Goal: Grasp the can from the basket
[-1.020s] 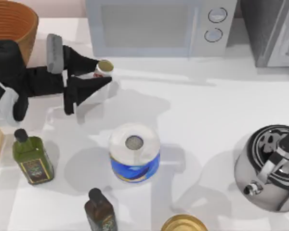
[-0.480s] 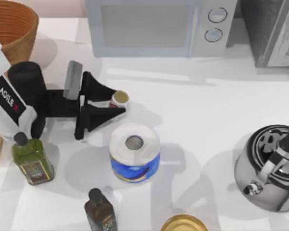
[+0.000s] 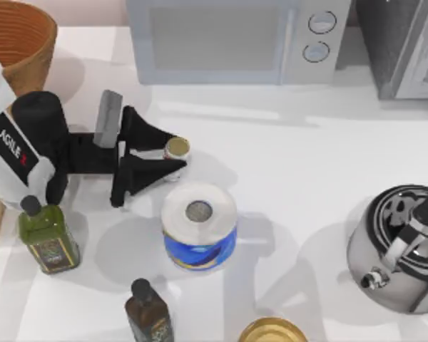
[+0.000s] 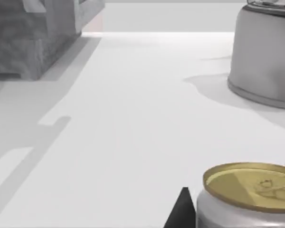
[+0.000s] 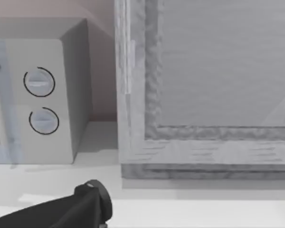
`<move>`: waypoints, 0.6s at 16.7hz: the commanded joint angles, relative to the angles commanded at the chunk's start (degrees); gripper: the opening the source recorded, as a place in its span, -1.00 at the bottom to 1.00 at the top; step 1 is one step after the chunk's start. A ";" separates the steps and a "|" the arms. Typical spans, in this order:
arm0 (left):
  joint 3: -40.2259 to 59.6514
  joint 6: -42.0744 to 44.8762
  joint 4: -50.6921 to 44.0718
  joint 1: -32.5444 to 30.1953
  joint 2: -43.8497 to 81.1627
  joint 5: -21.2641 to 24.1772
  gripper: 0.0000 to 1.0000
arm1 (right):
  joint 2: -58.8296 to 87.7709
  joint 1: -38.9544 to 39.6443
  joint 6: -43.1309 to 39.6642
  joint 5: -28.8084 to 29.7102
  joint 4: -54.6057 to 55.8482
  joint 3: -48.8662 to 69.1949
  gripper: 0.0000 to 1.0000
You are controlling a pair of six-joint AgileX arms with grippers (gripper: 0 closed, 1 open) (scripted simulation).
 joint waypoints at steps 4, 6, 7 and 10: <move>0.00 0.00 0.00 0.00 0.00 0.00 0.66 | 0.00 0.00 0.00 0.00 0.00 0.00 1.00; 0.00 0.00 0.00 0.00 0.00 0.00 0.96 | 0.00 0.00 0.00 0.00 0.00 0.00 1.00; 0.00 0.00 0.00 0.00 0.00 0.00 1.00 | 0.00 0.00 0.00 0.00 0.00 0.00 1.00; 0.00 0.00 0.00 0.00 0.00 0.00 1.00 | 0.00 0.00 0.00 0.00 0.00 0.00 1.00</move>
